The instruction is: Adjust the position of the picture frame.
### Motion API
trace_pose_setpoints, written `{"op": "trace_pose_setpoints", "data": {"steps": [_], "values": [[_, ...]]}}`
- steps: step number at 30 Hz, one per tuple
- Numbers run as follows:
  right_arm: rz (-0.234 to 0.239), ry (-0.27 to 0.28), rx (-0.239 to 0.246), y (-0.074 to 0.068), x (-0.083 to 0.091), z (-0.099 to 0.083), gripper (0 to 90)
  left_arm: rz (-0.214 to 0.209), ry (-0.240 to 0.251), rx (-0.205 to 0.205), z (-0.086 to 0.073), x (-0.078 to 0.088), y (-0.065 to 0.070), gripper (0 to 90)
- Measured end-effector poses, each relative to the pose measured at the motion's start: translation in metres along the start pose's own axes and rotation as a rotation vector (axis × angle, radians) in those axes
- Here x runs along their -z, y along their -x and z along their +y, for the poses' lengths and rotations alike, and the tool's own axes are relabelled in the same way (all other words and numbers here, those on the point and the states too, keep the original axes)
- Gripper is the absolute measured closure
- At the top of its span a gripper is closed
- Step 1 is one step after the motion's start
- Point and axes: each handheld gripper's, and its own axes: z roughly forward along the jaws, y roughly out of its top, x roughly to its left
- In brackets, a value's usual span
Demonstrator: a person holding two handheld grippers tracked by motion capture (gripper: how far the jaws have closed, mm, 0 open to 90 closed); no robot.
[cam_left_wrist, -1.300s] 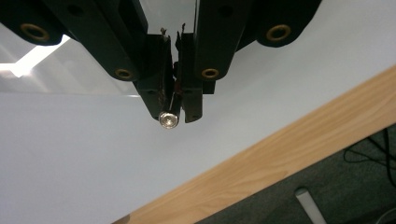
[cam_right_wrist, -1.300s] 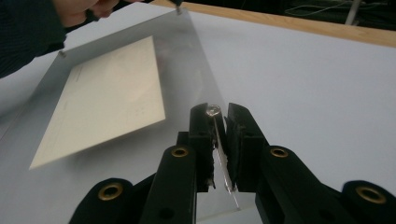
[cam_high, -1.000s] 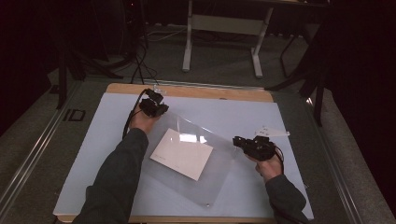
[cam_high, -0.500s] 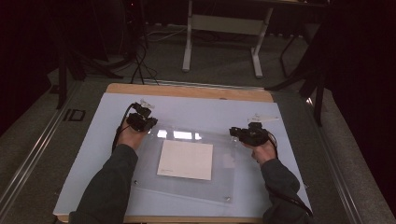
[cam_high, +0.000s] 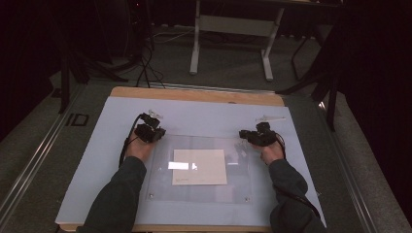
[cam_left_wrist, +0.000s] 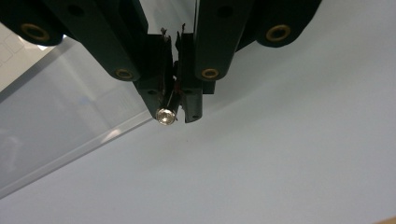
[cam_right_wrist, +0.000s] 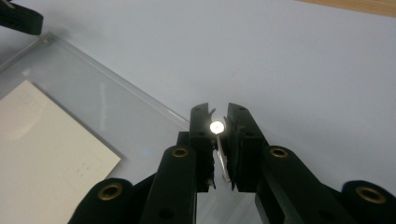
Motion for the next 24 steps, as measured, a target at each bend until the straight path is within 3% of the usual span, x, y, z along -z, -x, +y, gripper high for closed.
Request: {"op": "trace_pose_setpoints", "data": {"steps": [6, 13, 24], "values": [[-0.004, 0.006, -0.02, 0.0026, -0.0062, -0.0006, 81.1, 0.0, 0.004, 0.006, -0.003, -0.002, -0.0012, 85.0], [-0.011, 0.015, -0.01, 0.0017, -0.006, -0.0025, 80.8, -0.008, 0.017, 0.013, -0.005, -0.0023, -0.0023, 84.1], [-0.021, 0.023, -0.005, 0.0005, -0.0055, -0.0048, 80.4, -0.024, 0.033, -0.018, -0.0103, 0.0026, -0.0028, 76.6]]}}
